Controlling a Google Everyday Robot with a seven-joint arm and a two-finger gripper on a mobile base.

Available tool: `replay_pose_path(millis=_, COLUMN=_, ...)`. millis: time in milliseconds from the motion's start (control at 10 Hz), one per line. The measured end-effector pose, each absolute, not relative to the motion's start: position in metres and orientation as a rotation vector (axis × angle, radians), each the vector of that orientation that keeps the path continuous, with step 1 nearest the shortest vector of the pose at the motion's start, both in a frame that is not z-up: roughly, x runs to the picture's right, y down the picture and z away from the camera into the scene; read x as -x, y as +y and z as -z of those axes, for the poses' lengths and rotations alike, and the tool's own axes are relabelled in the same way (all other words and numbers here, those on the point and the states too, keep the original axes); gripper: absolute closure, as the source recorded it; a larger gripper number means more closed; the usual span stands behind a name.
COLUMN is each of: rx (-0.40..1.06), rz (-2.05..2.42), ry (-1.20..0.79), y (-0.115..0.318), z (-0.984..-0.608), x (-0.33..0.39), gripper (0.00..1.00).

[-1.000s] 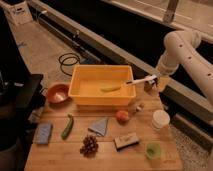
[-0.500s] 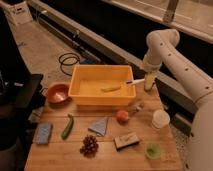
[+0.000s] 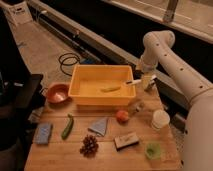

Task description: Place brush in plastic cup

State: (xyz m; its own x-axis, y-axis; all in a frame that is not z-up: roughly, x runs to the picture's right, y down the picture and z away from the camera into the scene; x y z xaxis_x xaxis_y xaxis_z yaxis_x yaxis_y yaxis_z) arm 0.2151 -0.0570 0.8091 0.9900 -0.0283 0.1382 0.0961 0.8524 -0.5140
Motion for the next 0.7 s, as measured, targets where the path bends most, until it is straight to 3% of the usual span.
replay_pose_path(millis=700, rx=0.571, rz=-0.011, ry=-0.158, y=-0.036, z=-0.873, x=-0.225, gripper=0.2)
